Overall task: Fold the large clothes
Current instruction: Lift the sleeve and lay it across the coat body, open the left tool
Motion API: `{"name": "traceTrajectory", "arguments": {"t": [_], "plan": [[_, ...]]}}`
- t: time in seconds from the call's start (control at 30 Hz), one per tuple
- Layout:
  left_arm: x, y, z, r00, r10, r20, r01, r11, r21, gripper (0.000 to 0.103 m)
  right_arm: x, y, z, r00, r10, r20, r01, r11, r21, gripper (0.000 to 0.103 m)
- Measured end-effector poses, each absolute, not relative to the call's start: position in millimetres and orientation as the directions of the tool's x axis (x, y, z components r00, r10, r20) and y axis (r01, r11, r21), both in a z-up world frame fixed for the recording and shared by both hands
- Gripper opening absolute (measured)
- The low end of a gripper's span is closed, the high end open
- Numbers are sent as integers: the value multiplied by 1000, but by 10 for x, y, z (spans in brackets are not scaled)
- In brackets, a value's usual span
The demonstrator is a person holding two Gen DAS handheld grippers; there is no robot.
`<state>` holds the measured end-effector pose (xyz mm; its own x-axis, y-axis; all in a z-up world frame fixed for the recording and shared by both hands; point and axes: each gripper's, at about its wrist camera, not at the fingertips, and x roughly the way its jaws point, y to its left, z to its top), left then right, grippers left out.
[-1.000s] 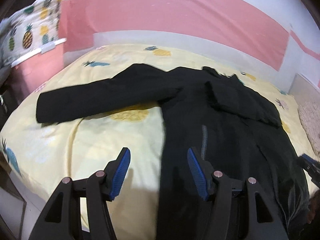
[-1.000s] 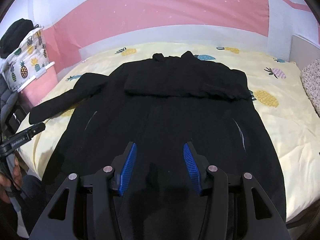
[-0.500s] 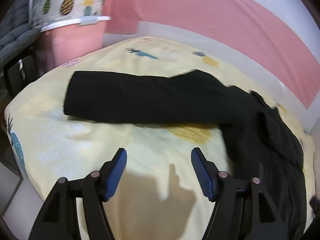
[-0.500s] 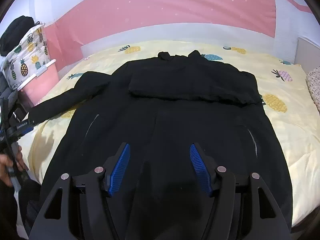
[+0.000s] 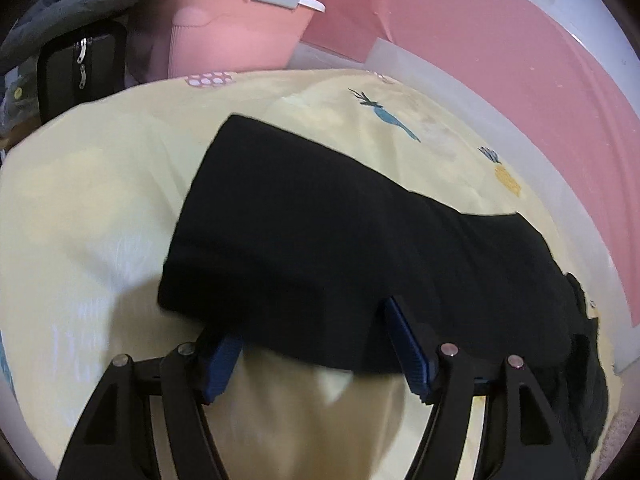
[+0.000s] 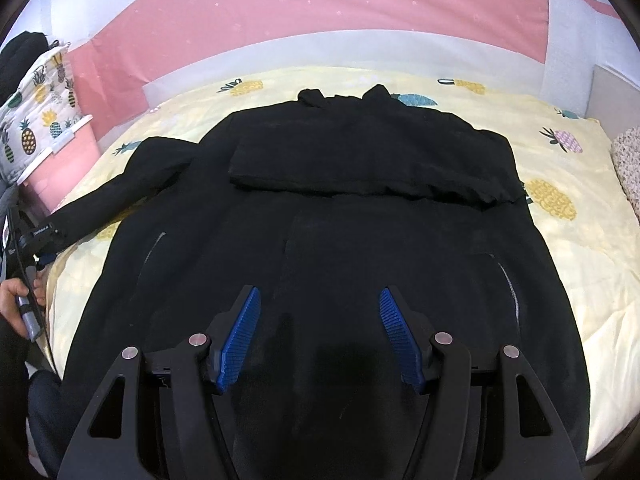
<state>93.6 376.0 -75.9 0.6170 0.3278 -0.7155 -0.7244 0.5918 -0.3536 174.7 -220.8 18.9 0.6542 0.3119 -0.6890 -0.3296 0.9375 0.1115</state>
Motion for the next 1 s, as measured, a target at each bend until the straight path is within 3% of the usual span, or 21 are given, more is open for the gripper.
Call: {"name": "traceTrajectory", "arguments": {"t": [0.07, 0.17, 0.47, 0.7, 1.0], "plan": [[995, 3769, -759, 592, 358, -723, -741, 594, -312, 49, 1774, -2215, 166, 650, 313, -692, -327, 938, 117, 63], [1040, 3721, -656, 588, 374, -717, -736, 616, -282, 33, 1793, -2239, 138, 647, 314, -695, -322, 939, 125, 63], [1166, 3136, 473, 745, 380, -548, -570, 790, -226, 30, 1837, -2514, 114, 663, 296, -687, -268, 951, 151, 63], [1557, 2056, 1395, 889, 236, -393, -317, 936, -155, 29, 1850, -2903, 124, 685, 276, -674, -201, 961, 189, 63], [2344, 644, 1468, 917, -1, -398, -38, 995, -90, 27, 1859, -3333, 121, 705, 259, -660, -140, 964, 228, 63]]}}
